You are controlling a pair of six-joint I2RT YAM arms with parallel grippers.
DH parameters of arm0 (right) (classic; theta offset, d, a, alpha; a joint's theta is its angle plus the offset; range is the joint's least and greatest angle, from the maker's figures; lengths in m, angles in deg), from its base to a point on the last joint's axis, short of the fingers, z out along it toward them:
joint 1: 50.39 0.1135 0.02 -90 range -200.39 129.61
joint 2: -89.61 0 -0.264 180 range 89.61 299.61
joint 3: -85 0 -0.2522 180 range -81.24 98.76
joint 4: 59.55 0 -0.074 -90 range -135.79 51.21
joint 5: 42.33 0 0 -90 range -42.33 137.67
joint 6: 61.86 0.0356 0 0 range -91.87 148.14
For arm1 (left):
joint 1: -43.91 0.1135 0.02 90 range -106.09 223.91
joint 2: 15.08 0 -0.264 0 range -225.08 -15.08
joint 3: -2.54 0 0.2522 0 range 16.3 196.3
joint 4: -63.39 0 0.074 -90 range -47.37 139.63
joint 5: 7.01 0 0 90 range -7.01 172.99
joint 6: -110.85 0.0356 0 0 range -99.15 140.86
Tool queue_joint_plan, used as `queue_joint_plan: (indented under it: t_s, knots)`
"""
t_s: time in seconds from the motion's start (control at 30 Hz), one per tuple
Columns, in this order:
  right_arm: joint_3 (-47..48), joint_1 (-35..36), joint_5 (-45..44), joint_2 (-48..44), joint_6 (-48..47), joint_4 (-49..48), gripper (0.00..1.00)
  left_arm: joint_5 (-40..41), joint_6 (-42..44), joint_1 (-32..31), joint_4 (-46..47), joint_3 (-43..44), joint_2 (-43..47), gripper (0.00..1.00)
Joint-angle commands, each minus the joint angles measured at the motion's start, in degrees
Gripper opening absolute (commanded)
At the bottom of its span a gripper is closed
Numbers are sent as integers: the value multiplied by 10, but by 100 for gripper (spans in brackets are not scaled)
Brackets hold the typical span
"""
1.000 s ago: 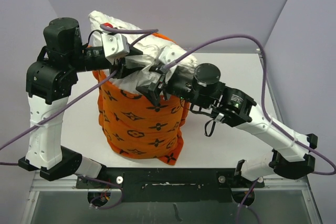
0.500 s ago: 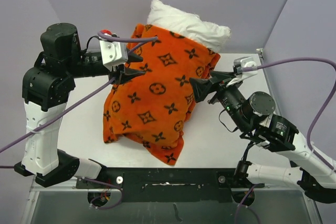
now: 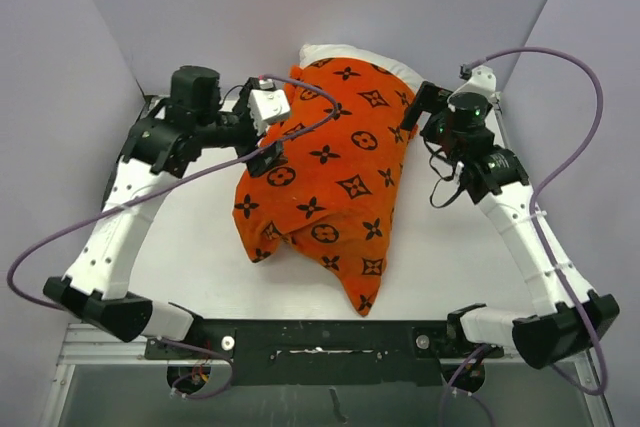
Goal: Remove the pillowcase from the pillow
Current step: Remove the pillow from the pillowcase.
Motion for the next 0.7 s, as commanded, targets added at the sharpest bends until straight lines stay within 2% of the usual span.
queue_joint_plan:
  t_s: [0.0,0.07,0.17,0.27,0.4,0.5,0.67]
  knots:
    - [23,-119,174,61,69,-19,98,68,-1,7,73,-3,-70,98]
    - [40,-170,221,104,93,-39,98,53,-18,7,61,3,-108,98]
    - [71,-202,229,171,104,-66,98,8,-35,6,50,-14,-147,98]
    - [97,-215,237,237,113,-99,98,-17,10,-4,41,-79,-147,97]
    - [90,-229,263,310,157,-196,98,35,119,-12,22,-196,-142,75]
    - [95,-230,274,369,176,-257,98,64,181,15,27,-278,-129,58]
    - [98,-230,285,454,253,-384,98,56,231,74,10,-327,-122,30]
